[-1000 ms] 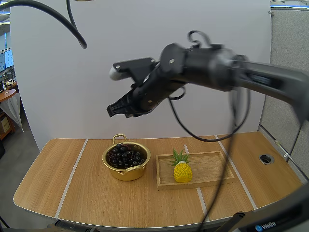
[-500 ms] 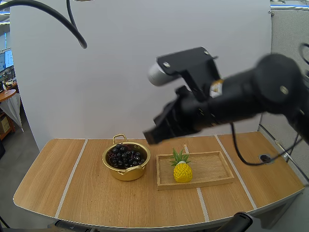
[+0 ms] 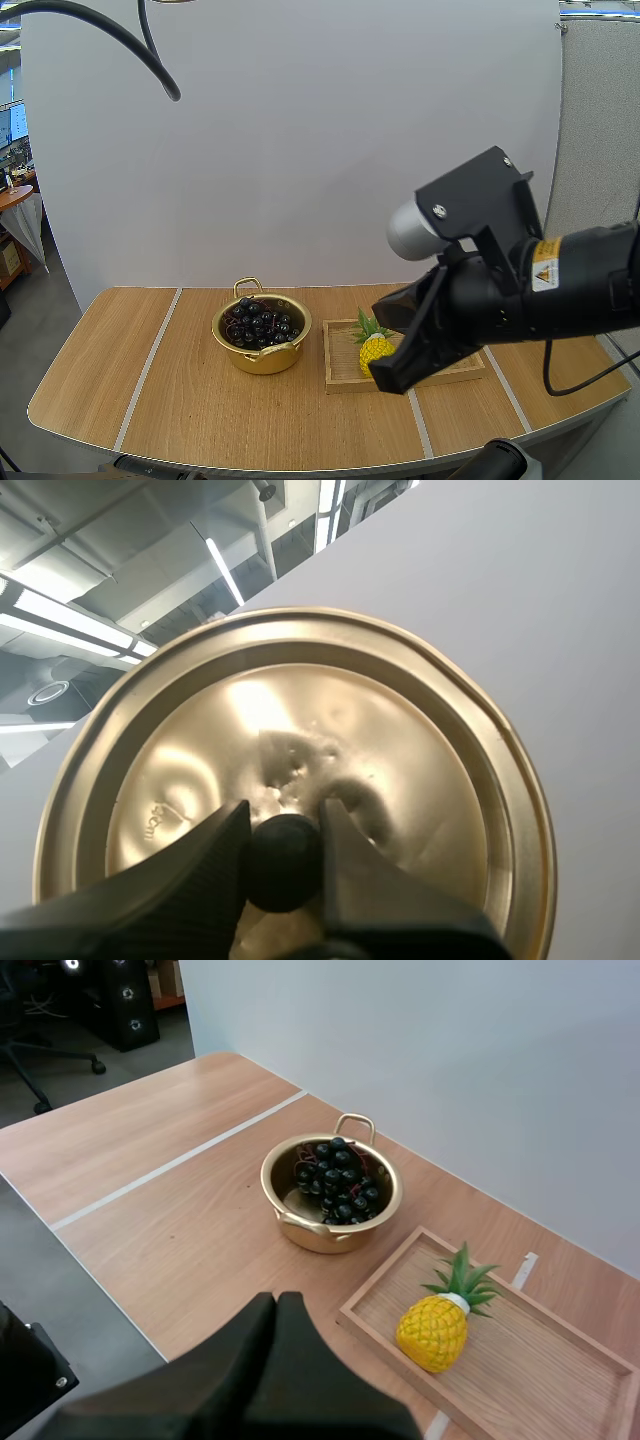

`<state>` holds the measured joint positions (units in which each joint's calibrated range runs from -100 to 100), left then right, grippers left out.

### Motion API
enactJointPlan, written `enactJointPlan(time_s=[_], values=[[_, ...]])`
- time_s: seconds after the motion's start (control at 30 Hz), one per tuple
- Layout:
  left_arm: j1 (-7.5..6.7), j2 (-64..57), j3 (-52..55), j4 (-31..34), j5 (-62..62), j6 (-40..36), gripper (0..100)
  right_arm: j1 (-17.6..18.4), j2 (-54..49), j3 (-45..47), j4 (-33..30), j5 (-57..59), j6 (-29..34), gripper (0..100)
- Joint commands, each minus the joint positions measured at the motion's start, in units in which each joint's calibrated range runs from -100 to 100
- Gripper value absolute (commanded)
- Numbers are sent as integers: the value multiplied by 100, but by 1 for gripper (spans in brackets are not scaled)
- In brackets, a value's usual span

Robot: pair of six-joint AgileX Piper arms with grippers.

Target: Open the pot, put the grape inside, and close it

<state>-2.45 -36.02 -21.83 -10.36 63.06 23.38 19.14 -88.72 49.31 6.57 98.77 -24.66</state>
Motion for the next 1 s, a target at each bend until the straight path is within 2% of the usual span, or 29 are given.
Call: enactJointPlan(time_s=[0.0,0.37,0.7,0.97], values=[[-21,-37,-52,-11,-26,-54,0,-86,-218,108,-102,123,8,0],[-21,109,-52,-40,3642,-54,0,-208,-672,337,-184,123,8,0],[-21,879,-28,-506,3694,-54,0,-222,-796,342,-260,123,8,0],[-21,1379,870,-575,3694,-8,0,-314,-796,342,-353,123,8,0]])
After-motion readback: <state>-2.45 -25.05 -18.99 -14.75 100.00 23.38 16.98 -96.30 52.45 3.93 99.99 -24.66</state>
